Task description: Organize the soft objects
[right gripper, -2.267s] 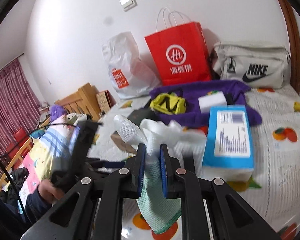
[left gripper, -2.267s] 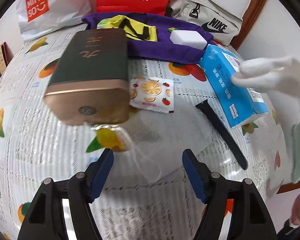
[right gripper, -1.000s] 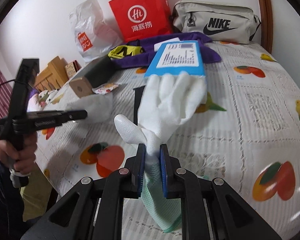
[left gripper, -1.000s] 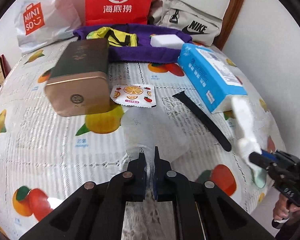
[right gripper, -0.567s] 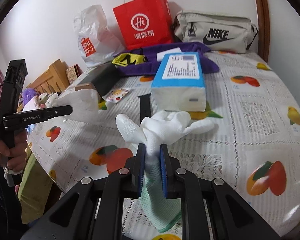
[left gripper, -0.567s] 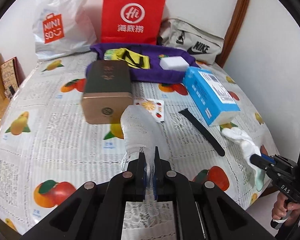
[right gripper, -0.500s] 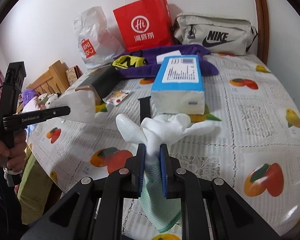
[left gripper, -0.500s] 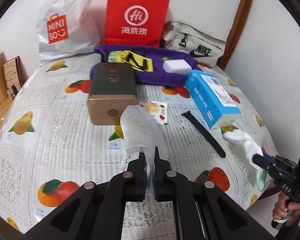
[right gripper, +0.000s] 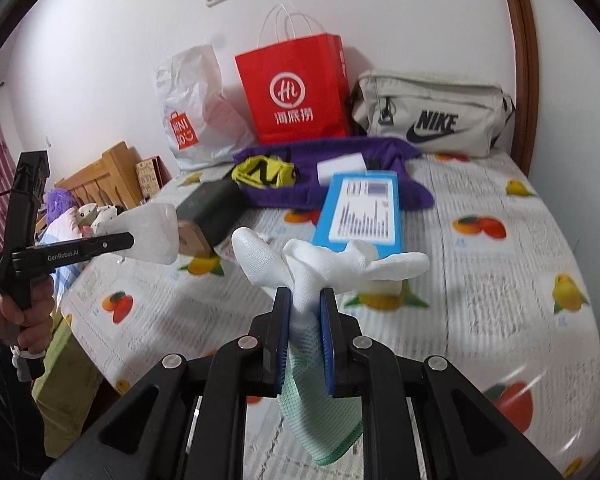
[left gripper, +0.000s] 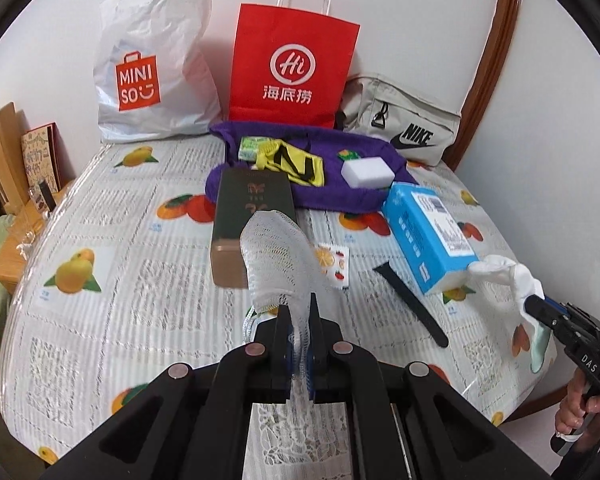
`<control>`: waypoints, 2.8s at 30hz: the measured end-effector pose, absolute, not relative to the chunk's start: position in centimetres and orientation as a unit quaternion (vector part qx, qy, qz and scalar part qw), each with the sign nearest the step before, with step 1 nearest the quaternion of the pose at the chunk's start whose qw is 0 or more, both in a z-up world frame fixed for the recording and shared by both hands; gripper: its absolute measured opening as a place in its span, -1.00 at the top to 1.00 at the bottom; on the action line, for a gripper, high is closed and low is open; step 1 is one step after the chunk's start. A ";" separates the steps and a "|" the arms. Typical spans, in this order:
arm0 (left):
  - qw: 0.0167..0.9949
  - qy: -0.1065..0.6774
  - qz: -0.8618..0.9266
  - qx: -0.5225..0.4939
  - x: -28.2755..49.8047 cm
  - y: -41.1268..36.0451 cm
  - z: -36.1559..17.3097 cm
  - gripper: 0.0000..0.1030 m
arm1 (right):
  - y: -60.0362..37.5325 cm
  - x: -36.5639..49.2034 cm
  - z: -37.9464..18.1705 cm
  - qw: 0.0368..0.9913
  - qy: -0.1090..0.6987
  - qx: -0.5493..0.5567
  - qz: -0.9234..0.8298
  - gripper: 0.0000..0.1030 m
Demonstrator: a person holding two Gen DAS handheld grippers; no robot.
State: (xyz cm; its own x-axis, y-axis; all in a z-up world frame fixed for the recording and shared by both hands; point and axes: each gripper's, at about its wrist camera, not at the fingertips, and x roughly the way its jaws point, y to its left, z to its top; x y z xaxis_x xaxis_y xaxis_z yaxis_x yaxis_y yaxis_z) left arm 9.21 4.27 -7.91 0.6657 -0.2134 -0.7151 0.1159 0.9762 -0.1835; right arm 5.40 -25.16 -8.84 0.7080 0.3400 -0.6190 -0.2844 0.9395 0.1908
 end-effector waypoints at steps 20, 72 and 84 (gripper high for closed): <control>0.917 0.387 -0.076 -0.059 16.9 4.7 -4.8 0.90 | -23.5 15.4 -2.5 0.944 0.289 0.015 0.159 0.72; 0.869 0.478 -0.108 -0.067 39.5 0.1 -11.9 0.89 | -19.2 42.1 -11.7 0.876 0.444 -0.037 0.184 0.71; 0.868 0.484 -0.098 -0.053 39.7 0.4 -12.2 0.43 | -18.5 41.8 -12.5 0.870 0.451 -0.038 0.194 -0.18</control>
